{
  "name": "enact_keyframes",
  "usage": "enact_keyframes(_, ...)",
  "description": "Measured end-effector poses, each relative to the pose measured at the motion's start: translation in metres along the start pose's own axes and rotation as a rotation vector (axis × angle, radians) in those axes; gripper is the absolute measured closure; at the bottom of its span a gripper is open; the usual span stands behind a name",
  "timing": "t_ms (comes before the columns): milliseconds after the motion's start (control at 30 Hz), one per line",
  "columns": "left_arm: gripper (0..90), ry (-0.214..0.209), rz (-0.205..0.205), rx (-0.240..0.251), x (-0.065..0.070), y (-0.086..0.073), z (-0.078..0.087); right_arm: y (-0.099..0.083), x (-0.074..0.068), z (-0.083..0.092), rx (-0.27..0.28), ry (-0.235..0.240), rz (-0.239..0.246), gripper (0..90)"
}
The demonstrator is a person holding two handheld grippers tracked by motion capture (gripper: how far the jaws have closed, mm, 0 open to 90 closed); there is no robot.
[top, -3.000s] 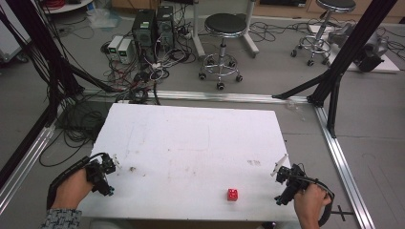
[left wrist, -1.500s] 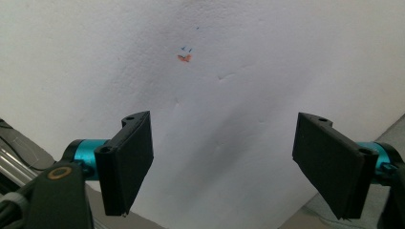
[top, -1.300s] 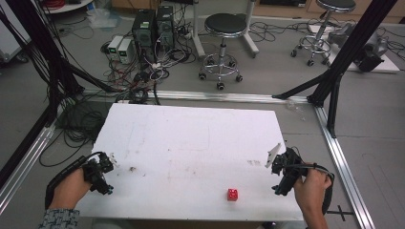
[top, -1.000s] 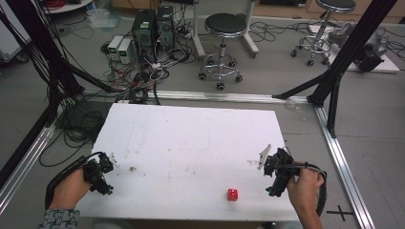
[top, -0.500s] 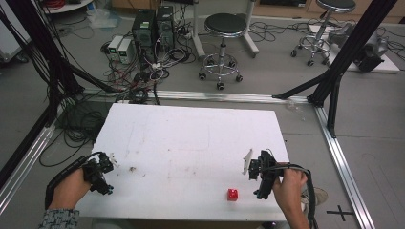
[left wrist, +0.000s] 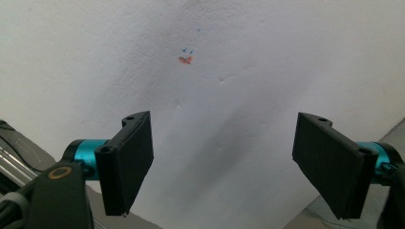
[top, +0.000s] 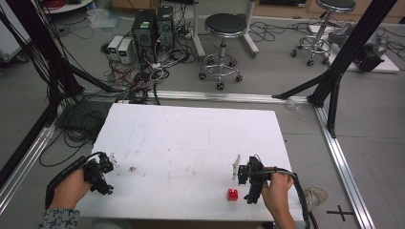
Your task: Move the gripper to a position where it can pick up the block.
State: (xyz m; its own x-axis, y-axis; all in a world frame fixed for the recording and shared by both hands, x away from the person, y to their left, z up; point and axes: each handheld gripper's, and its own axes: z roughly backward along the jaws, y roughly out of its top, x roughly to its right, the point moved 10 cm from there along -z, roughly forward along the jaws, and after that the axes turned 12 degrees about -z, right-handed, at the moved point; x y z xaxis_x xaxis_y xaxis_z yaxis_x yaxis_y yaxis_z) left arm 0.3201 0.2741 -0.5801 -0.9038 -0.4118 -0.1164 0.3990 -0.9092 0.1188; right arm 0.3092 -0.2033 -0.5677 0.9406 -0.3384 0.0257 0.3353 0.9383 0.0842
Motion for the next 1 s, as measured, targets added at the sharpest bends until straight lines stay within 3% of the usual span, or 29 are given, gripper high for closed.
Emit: enact_keyframes(1000,22.1,0.002,0.005,0.002,-0.001,0.0,0.0,0.025,-0.017,-0.04,-0.038,0.004,0.08,0.8)
